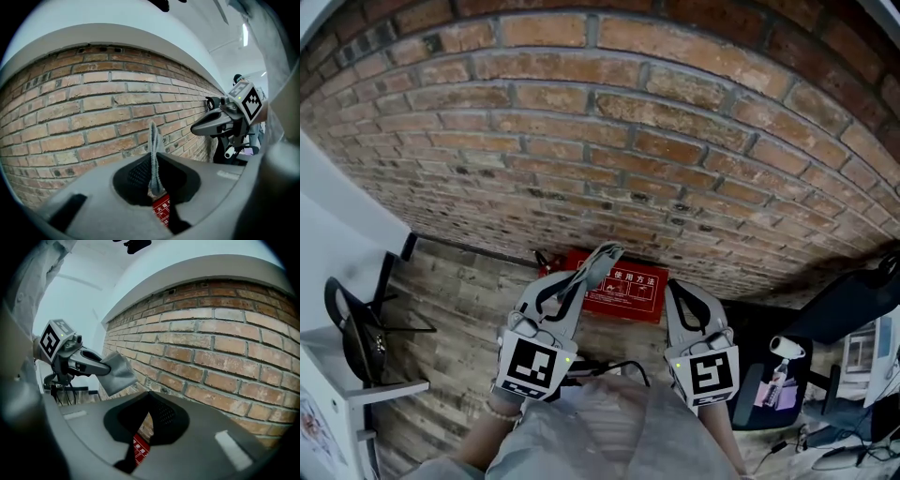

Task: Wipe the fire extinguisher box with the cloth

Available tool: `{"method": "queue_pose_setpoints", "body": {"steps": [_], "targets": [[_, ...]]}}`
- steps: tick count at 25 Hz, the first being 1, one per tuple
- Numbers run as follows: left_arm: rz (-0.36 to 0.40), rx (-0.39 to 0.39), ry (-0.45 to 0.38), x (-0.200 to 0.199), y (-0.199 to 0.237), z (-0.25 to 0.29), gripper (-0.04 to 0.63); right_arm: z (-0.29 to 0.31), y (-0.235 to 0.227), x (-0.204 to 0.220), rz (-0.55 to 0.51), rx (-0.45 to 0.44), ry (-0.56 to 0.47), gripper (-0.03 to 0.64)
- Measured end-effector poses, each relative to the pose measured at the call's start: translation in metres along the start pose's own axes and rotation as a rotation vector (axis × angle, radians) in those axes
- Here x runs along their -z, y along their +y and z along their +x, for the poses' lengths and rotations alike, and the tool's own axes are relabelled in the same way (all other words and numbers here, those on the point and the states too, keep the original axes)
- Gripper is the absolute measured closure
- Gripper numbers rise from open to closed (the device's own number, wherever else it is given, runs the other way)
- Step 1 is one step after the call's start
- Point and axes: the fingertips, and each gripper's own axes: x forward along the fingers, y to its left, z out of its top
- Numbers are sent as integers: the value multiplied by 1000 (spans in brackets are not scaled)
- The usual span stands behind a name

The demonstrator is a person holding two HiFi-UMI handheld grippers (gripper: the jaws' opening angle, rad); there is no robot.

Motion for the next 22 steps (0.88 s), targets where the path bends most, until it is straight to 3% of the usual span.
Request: {"method": "queue_pose_setpoints", "body": {"steps": [22], "targets": [[-3,23,2,2,-6,13,584,4,-1,2,-36,-20,16,607]]}}
